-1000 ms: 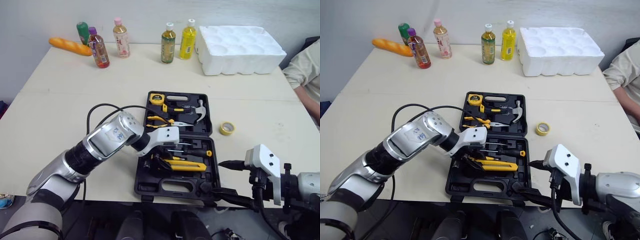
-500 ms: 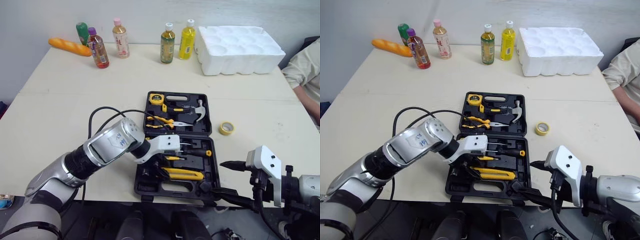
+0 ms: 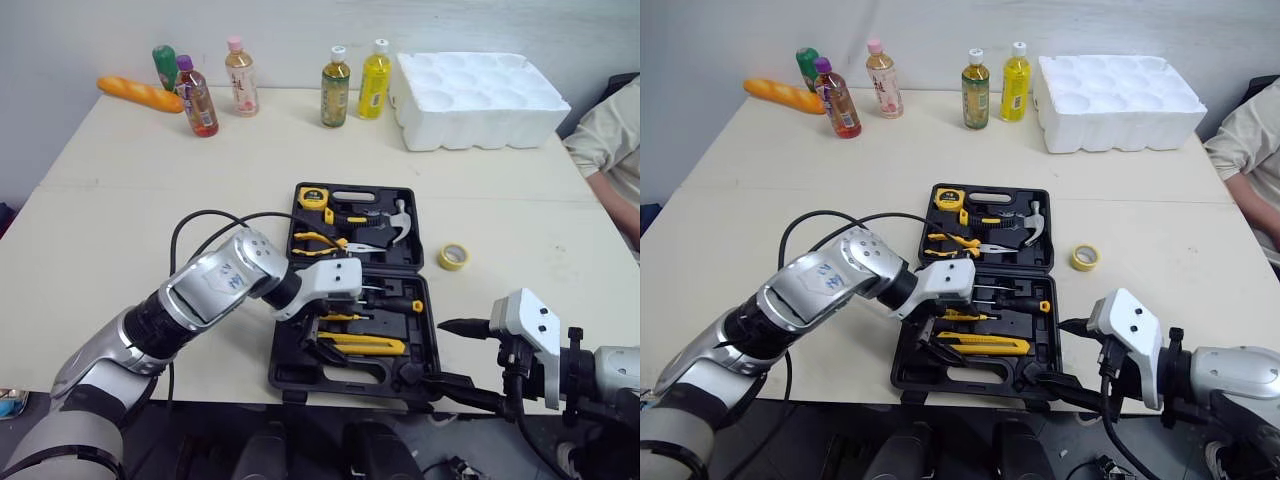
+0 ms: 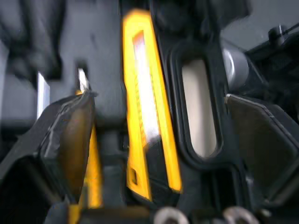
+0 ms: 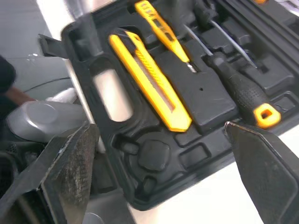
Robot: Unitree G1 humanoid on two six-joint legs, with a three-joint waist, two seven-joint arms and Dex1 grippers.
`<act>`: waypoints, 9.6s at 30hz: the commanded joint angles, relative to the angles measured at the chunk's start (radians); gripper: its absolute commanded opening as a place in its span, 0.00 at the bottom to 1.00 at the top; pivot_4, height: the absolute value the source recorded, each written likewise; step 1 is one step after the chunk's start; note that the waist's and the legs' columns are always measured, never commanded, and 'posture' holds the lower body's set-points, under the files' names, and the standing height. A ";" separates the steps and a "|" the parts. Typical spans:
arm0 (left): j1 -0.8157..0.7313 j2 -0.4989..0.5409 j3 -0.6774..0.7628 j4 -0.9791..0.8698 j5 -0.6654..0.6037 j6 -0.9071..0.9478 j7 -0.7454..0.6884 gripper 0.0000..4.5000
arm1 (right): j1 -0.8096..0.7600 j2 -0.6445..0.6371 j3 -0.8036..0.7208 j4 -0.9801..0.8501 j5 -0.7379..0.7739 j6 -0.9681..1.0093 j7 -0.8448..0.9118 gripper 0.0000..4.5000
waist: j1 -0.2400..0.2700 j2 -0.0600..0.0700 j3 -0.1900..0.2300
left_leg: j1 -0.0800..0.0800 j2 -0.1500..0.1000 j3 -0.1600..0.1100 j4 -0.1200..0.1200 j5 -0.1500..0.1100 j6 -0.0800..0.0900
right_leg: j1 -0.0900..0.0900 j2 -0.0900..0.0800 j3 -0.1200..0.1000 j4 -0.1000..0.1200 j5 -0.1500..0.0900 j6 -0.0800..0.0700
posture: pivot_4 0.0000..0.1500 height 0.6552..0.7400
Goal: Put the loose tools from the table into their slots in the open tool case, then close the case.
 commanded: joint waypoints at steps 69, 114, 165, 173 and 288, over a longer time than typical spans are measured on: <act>0.320 -0.010 0.351 0.091 -0.167 -0.183 -0.051 0.22 | -0.046 -0.016 -0.048 0.063 -0.031 -0.051 0.047 1.00 | 0.005 0.006 -0.012 | 0.011 0.000 0.000 -0.005 -0.004 0.006 | 0.010 -0.001 0.000 -0.006 0.000 0.000 | 1.00 1.00; 0.532 0.353 0.748 0.030 -0.228 -0.237 0.022 0.99 | -0.162 -0.174 -0.135 0.953 -0.494 -0.558 0.525 1.00 | -0.009 0.012 -0.009 | 0.011 0.000 0.005 -0.015 -0.004 0.004 | 0.003 -0.004 0.003 -0.004 -0.002 -0.003 | 1.00 1.00; 0.084 0.069 0.398 0.108 -0.120 -0.314 -0.020 0.99 | -1.605 0.185 1.306 1.875 -0.989 -1.062 0.805 1.00 | -0.034 0.012 0.000 | -0.010 0.001 0.011 0.005 0.001 -0.004 | -0.021 -0.001 0.006 0.019 -0.001 -0.003 | 1.00 1.00; 0.080 0.069 0.397 0.105 -0.121 -0.313 -0.019 0.99 | -1.605 0.220 1.285 1.915 -1.026 -1.074 0.805 1.00 | -0.031 0.012 0.000 | -0.009 0.001 0.011 0.005 0.001 -0.004 | -0.021 -0.001 0.006 0.020 -0.001 -0.003 | 1.00 1.00; 0.223 0.054 0.244 0.040 -0.113 -0.380 -0.206 1.00 | -0.106 0.283 0.513 0.501 -0.554 -0.772 0.334 0.00 | -0.006 0.004 -0.003 | -0.003 0.000 0.009 0.005 0.000 -0.002 | -0.013 0.000 0.006 0.015 -0.001 -0.002 | 1.00 1.00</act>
